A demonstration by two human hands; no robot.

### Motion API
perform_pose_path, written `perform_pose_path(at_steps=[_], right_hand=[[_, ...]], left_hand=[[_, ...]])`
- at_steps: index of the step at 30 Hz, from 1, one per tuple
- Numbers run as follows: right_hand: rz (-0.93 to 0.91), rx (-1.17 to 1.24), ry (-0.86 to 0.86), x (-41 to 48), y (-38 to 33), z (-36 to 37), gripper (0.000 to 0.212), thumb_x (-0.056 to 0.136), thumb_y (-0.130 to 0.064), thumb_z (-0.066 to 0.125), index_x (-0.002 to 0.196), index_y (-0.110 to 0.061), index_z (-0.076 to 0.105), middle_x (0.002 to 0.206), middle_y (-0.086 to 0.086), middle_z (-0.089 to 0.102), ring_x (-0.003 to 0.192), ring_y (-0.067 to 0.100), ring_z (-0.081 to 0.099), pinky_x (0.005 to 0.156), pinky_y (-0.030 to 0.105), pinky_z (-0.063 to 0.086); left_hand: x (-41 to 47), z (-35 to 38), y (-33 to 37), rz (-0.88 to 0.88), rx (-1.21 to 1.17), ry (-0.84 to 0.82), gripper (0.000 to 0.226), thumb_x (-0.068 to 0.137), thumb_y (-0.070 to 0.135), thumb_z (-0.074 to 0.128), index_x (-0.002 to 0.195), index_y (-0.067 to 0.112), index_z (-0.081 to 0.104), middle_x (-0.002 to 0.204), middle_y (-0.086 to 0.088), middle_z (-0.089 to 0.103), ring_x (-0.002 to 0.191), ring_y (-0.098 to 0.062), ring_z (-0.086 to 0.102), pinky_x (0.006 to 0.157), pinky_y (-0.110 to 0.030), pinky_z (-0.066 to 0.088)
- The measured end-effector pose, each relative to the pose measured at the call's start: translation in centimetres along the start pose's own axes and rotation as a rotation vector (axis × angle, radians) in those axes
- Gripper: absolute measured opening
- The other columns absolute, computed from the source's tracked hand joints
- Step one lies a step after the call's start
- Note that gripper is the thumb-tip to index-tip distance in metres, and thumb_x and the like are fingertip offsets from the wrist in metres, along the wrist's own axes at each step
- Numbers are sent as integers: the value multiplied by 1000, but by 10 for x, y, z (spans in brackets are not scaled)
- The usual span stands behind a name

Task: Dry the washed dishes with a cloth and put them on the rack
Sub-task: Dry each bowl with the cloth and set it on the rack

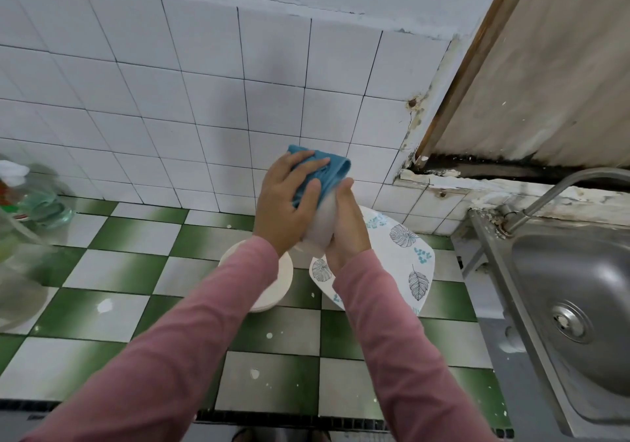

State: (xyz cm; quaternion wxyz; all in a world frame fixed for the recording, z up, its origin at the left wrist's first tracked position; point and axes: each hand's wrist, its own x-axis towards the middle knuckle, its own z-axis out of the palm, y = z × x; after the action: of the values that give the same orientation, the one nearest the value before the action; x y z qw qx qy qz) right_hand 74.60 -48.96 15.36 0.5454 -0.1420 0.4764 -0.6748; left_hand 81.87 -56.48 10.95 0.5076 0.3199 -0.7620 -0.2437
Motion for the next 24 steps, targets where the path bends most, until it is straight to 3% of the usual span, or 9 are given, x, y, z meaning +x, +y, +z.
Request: perform_pose_path(at_steps=[3, 5, 8, 10, 12, 14, 17, 20, 24], right_hand=[[-84, -260, 54, -2, -1, -5, 38, 106, -48, 32, 102, -27, 64, 105, -5, 69, 100, 16, 66, 82, 28, 54], [-102, -304, 64, -1, -3, -11, 37, 106, -46, 32, 103, -26, 63, 105, -5, 69, 97, 12, 65, 75, 23, 51], [-131, -439, 113, 5, -2, -19, 38, 106, -46, 31, 108, -27, 63, 114, 2, 68, 105, 19, 64, 91, 35, 53], [-130, -484, 118, 6, -5, -22, 36, 105, -46, 34, 106, -27, 64, 112, 2, 68, 105, 22, 64, 95, 38, 51], [-115, -491, 126, 5, -13, -25, 35, 105, -46, 38, 96, -25, 64, 101, -2, 67, 97, 21, 63, 83, 32, 50], [-83, -420, 154, 7, -17, -30, 34, 103, -47, 42, 92, -23, 64, 97, -4, 68, 90, 18, 64, 74, 31, 50], [-7, -107, 144, 8, -13, -37, 41, 101, -51, 44, 112, -19, 67, 113, 7, 72, 104, 28, 68, 89, 43, 55], [63, 187, 173, 10, -3, -37, 46, 102, -54, 39, 111, -19, 68, 104, 6, 75, 99, 29, 67, 82, 41, 54], [102, 434, 223, 17, 1, -27, 47, 102, -56, 37, 105, -20, 67, 93, 6, 73, 91, 28, 65, 85, 48, 52]], left_hand=[[19, -8, 2, -237, -198, -126, 32, 91, 29, 46, 113, 26, 69, 120, 8, 64, 114, -6, 56, 104, -32, 43], [21, -9, 3, -176, -134, -253, 34, 92, 28, 44, 117, 26, 68, 121, 9, 62, 115, -5, 54, 104, -26, 41], [18, -6, 4, -146, -63, -372, 35, 95, 30, 44, 121, 27, 66, 122, 11, 60, 114, -5, 53, 100, -17, 37], [20, -7, 5, -352, -168, -394, 30, 97, 29, 46, 118, 33, 68, 118, 16, 61, 109, 0, 54, 94, -15, 39], [23, -10, 6, -561, -295, -377, 27, 97, 32, 46, 108, 37, 71, 110, 15, 68, 104, -9, 61, 92, -25, 46], [23, -17, 5, -751, -382, -366, 27, 97, 38, 44, 95, 35, 71, 88, 11, 72, 88, -16, 65, 78, -31, 52], [9, -26, -5, -991, -513, -314, 32, 95, 47, 44, 76, 27, 59, 65, 5, 60, 63, -17, 55, 57, -25, 40], [-5, -25, -9, -1071, -630, -203, 34, 92, 48, 45, 65, 29, 52, 64, 3, 51, 56, -17, 40, 54, -28, 19], [-17, -11, 7, -1020, -711, 12, 32, 92, 54, 42, 87, 30, 62, 83, 3, 67, 71, -15, 60, 47, -17, 39]])
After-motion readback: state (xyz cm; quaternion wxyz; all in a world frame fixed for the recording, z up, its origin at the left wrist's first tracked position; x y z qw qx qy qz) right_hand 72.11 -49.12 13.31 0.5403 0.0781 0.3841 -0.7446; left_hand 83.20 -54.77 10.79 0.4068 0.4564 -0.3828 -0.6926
